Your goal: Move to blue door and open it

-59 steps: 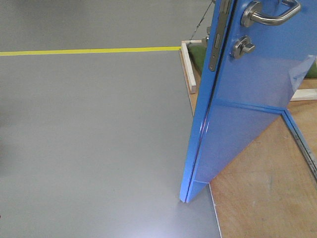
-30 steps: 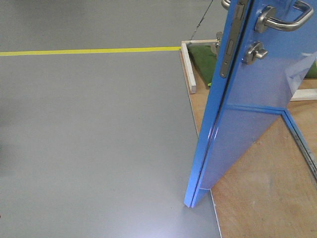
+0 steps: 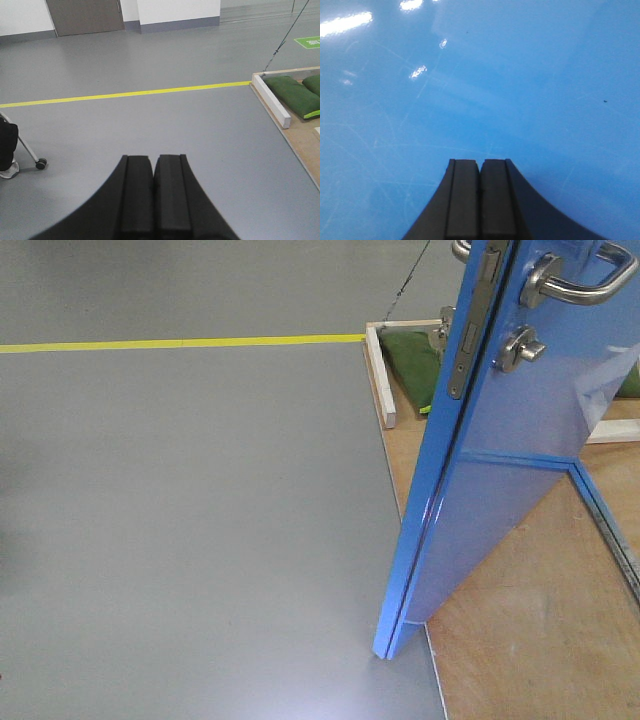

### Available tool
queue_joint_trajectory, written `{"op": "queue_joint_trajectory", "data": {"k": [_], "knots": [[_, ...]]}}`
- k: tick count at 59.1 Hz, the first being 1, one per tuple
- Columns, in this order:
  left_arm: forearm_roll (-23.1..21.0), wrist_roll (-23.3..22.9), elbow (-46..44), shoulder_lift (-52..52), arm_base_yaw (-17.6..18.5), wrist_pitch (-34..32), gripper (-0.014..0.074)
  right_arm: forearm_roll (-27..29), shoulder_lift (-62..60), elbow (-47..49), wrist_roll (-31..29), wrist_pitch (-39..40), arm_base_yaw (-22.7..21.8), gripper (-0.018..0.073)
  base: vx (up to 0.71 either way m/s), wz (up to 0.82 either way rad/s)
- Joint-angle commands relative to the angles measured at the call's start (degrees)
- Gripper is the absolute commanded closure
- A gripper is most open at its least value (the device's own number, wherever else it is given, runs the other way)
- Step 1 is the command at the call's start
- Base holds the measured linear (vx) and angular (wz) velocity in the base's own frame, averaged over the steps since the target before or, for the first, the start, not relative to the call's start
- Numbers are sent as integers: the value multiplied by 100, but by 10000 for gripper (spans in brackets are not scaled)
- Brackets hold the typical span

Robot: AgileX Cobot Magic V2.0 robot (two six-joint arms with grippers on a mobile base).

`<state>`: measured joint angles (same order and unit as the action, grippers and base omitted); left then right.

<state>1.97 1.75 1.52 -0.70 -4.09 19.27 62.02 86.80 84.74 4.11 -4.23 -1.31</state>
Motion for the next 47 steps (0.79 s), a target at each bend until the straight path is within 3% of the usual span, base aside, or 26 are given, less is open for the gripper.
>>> {"op": "queue_joint_trajectory", "data": {"k": [1,47], "knots": [[-29,-13,19,-84,-7,-496,526,-47,-197,216,-34,182,6,557,0,0],[-29,-13,19,-84,-7,-496,526,-47,-197,216,-34,179,6,557,1,3]]}}
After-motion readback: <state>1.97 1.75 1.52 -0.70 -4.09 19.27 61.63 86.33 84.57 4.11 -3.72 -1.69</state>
